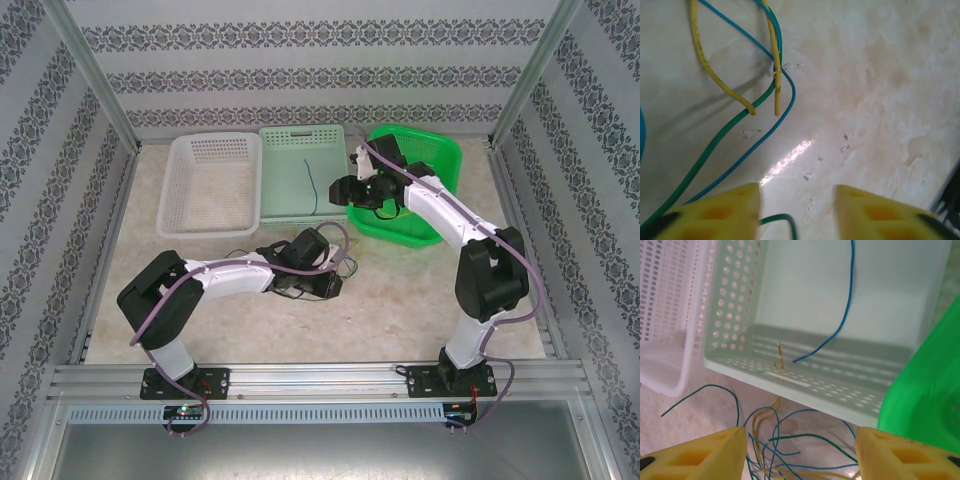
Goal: Untangle the cables
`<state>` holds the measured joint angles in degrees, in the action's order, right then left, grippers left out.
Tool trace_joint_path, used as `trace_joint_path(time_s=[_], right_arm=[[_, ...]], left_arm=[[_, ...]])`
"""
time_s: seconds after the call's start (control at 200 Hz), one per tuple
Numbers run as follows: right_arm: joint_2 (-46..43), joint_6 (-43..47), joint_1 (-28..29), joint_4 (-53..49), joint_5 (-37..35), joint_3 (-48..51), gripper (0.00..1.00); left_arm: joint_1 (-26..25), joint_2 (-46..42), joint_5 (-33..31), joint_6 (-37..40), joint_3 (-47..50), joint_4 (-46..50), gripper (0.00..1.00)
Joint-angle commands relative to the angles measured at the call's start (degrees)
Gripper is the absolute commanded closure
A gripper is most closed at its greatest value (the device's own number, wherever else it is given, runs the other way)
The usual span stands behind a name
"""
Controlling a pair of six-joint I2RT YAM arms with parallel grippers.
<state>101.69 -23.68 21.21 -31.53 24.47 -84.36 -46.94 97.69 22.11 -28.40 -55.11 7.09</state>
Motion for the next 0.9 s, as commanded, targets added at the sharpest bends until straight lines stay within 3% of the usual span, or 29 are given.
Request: trace_joint_path(time_s=[0.0, 0.08, 0.295, 0.58, 0.744, 0.894], right_arm=[[-3.83, 0.57, -1.02, 1.05, -1.37, 2.28, 0.39], [-5.49, 0.57, -1.17, 1.66, -0.93, 4.11, 0.39], [-11.55, 1.44, -1.17, 6.56, 3.28, 10.97, 0.37], [-20.63, 3.18, -0.13, 18.90, 14.29, 24.26, 0.30], [-24.00, 3.30, 2.51, 25.62, 14.51, 30.10, 0.27], [-25.07, 0.57, 7.55, 36.76, 13.05, 34.35, 0.22]], left_arm=[[-0.87, -3.25, -1.27, 1.16, -1.86, 2.08, 0.91], [-0.79, -4.85, -1.66, 1.46, -2.29, 3.95, 1.00], [3.40, -11.72, 3.65, -6.88, 0.09, -3.58, 1.00], [11.17, -19.96, 7.51, -17.58, -0.61, -7.55, 1.00], [16.40, -23.84, 7.24, -24.12, 0.80, -15.05, 1.00], [17.50, -23.29, 4.68, -28.53, 0.76, -22.71, 1.00]])
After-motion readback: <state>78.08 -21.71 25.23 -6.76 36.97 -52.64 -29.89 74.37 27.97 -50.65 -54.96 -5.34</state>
